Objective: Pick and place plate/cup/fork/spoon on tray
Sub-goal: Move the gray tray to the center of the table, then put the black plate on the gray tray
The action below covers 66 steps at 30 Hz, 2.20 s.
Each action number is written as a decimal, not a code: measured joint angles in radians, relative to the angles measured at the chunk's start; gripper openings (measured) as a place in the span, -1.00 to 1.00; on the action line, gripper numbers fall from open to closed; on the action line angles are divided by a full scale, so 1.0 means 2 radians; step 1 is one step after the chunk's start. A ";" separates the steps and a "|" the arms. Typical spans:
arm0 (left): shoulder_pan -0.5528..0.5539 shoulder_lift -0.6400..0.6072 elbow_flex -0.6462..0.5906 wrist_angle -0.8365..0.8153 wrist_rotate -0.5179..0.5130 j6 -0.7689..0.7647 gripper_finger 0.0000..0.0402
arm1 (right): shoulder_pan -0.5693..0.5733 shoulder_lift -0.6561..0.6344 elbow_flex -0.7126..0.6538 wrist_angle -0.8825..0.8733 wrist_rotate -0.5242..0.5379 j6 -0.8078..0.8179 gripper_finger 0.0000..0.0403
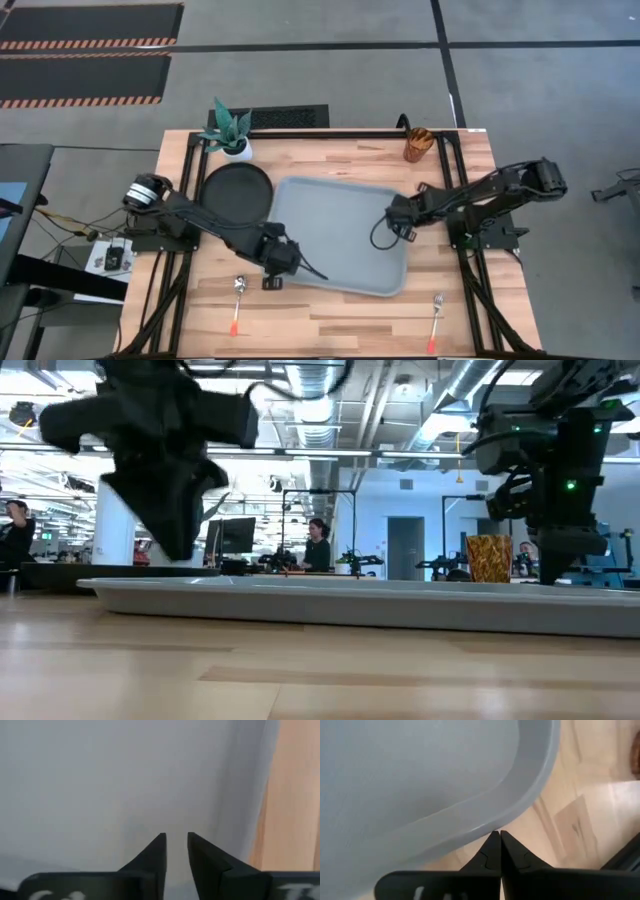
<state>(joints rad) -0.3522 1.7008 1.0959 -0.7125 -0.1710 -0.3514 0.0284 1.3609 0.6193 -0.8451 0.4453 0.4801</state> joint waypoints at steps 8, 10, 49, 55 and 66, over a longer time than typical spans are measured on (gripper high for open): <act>-0.005 -0.129 -0.070 0.034 -0.042 -0.049 -0.98 | 0.041 -0.057 0.007 0.021 0.028 -0.013 -0.98; -0.005 -0.169 -0.103 0.040 -0.049 -0.067 -0.98 | 0.058 -0.078 0.003 0.054 0.031 -0.024 -0.98; 0.102 -0.114 -0.207 -0.018 -0.089 -0.050 -0.67 | 0.080 -0.073 -0.074 0.500 -0.030 -0.192 -0.97; 0.102 -0.114 -0.189 -0.066 -0.092 -0.043 -0.95 | 0.080 -0.073 -0.074 0.500 -0.030 -0.192 -0.97; 0.067 -0.114 -0.086 -0.156 -0.118 -0.042 -0.99 | 0.080 -0.073 -0.074 0.497 -0.030 -0.184 -0.97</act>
<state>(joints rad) -0.2181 1.4724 0.9234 -1.0237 -0.4064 -0.4362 0.1883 1.2144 0.4713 0.1492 0.3862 0.1120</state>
